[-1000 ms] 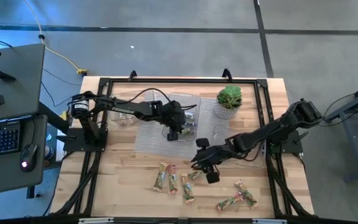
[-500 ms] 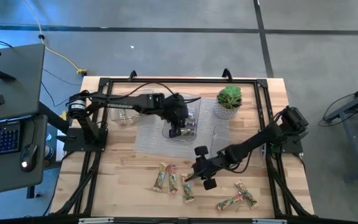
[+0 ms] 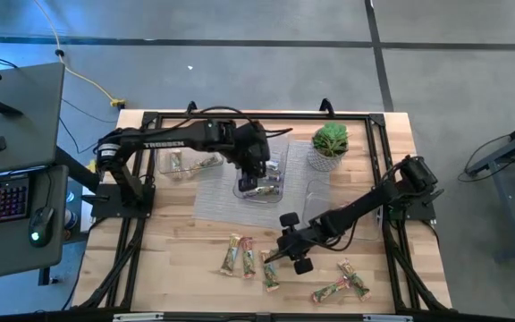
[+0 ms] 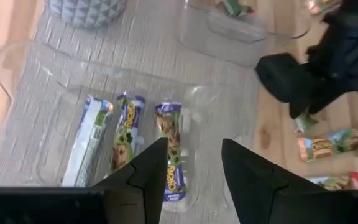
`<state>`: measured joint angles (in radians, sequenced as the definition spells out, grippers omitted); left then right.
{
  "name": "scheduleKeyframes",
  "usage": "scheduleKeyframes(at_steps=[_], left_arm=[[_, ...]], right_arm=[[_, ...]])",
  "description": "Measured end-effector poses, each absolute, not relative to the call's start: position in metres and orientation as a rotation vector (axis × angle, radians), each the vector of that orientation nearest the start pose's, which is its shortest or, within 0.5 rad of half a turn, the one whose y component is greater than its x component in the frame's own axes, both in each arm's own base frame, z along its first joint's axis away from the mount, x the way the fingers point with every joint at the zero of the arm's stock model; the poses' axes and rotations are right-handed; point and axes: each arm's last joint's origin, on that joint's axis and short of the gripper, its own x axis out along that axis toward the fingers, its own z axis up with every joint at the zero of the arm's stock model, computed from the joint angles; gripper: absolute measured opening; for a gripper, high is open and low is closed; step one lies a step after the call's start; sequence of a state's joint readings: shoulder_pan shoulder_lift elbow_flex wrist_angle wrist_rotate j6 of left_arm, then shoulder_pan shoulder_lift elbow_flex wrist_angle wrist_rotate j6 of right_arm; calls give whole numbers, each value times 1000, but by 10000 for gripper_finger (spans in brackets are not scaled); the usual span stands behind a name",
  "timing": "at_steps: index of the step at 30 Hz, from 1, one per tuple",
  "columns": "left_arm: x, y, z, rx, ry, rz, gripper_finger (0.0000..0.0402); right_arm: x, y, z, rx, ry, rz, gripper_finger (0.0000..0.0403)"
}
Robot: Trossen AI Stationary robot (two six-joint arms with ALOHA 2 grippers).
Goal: Pick and place Granola Bars by type
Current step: Put the red granola bar into the right transparent bin
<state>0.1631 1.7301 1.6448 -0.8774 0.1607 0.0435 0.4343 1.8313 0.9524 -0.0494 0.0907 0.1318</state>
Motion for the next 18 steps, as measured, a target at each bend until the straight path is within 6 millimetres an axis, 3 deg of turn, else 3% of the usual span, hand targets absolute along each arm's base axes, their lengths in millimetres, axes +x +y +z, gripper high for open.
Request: scheduleKeyframes(at_steps=[11,18], left_arm=[[359,54,326,-113,982,-30,147],[358,54,326,-115,997,-30,147]], right_arm=[[317,148,133,-86,907,332,142],[314,153,135,-157,895,440,142]])
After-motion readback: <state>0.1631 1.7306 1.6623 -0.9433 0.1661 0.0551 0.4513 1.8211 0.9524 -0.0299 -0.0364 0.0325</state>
